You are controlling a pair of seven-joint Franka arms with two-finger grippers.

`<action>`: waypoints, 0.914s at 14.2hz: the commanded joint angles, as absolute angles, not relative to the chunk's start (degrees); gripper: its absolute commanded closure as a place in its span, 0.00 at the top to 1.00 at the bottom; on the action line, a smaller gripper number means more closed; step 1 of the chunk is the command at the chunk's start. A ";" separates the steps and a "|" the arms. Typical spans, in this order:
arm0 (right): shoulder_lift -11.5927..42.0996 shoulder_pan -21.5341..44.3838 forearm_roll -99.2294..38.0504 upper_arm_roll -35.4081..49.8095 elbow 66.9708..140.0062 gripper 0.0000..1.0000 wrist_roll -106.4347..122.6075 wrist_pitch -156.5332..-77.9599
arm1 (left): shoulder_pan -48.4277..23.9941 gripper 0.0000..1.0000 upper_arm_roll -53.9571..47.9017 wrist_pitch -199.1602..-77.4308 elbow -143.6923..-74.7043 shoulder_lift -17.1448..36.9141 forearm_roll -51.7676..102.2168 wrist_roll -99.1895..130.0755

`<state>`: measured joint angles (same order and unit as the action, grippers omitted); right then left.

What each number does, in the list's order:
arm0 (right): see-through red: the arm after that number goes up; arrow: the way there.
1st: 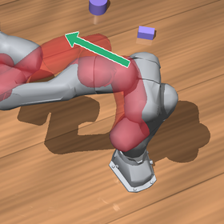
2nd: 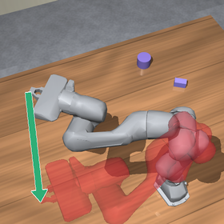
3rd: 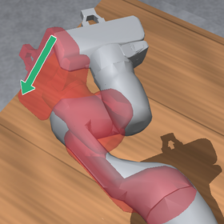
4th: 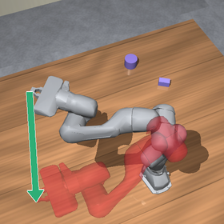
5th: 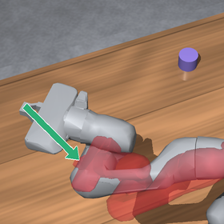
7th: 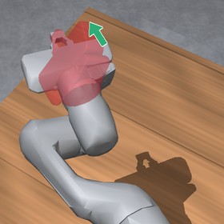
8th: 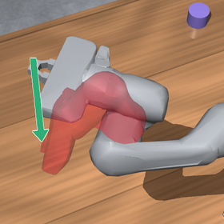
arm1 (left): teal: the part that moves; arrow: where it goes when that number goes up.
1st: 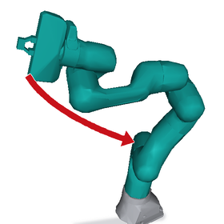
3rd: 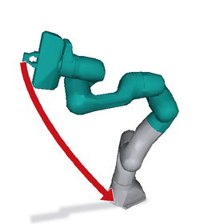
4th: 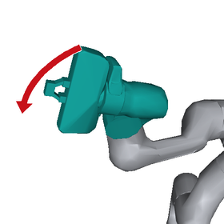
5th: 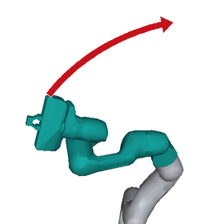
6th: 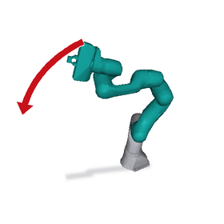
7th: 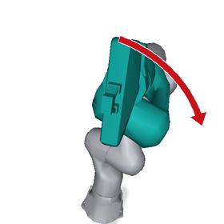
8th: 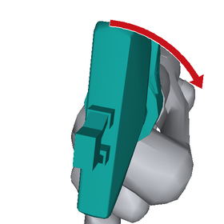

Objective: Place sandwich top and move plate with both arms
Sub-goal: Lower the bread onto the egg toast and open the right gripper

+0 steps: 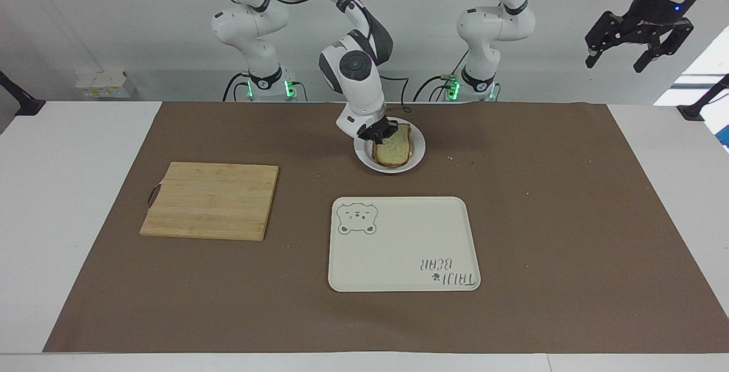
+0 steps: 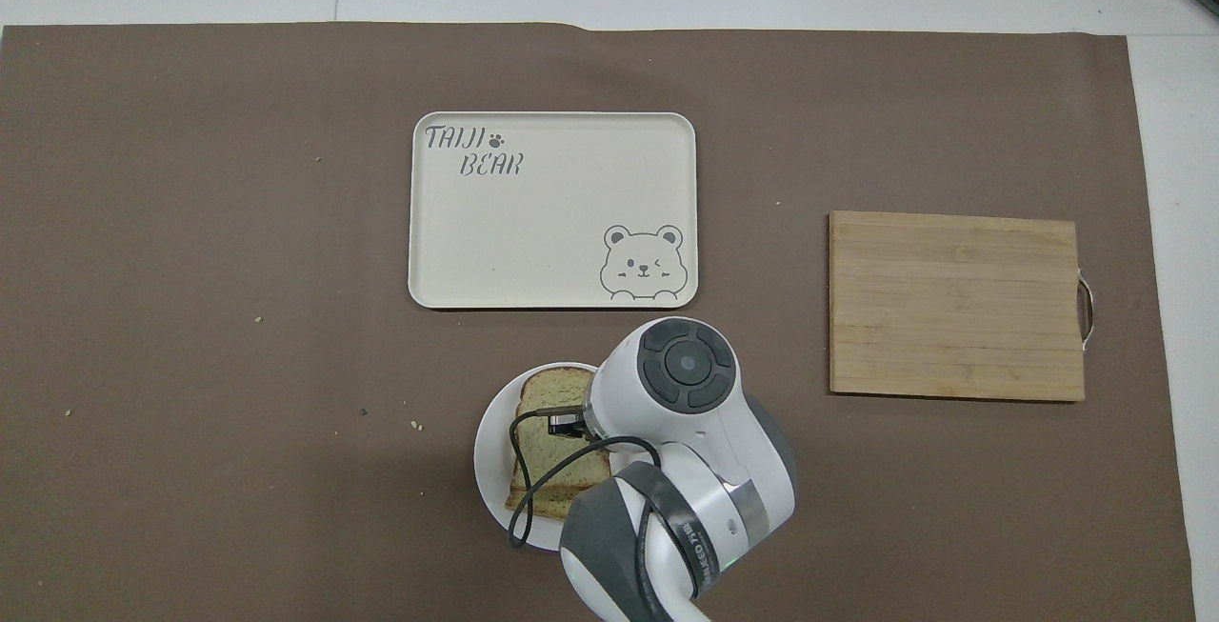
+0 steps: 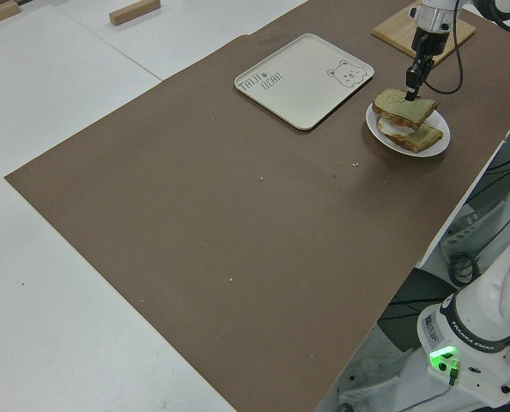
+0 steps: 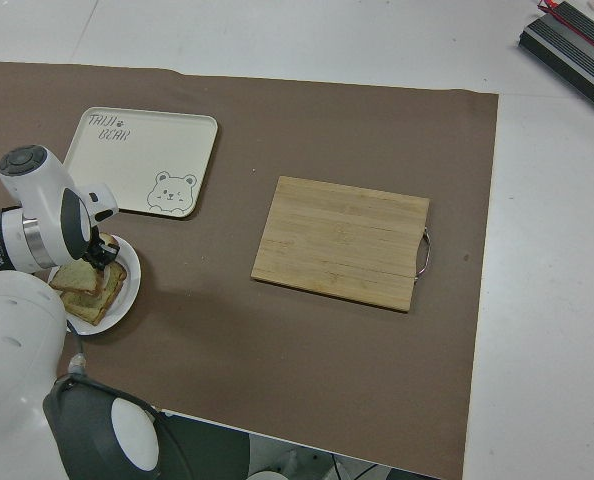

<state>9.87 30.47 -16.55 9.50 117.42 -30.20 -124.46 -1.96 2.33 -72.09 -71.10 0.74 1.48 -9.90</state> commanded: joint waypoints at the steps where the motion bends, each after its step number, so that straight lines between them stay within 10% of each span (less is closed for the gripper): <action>1: 9.84 31.28 -16.52 9.49 118.65 0.00 -31.03 -125.59 | -1.67 1.00 2.29 -71.89 -72.95 -0.79 1.93 -9.32; 8: 10.99 31.90 -16.52 9.49 120.15 0.00 -31.55 -129.20 | -1.67 1.00 2.29 -71.89 -72.95 -0.79 1.93 -9.32; 9: 11.25 31.90 -16.52 9.49 120.06 0.21 -31.47 -129.20 | -1.67 1.00 2.29 -71.89 -72.95 -0.79 1.93 -9.32; 10: 11.51 31.64 -16.52 9.49 119.62 0.76 -31.38 -129.11 | -1.67 1.00 2.29 -71.89 -72.95 -0.79 1.93 -9.32; 11: 11.60 31.73 -16.00 9.49 119.27 1.00 -30.94 -128.94 | -1.67 1.00 2.29 -71.89 -72.95 -0.79 1.93 -9.32; 13: 12.13 31.29 -15.38 9.32 117.52 1.00 -30.50 -129.11 | -1.67 1.00 2.29 -71.89 -72.95 -0.79 1.93 -9.32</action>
<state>11.30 31.77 -16.49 9.22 119.38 -30.21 -128.44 -1.96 2.33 -72.09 -71.10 0.74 1.48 -9.90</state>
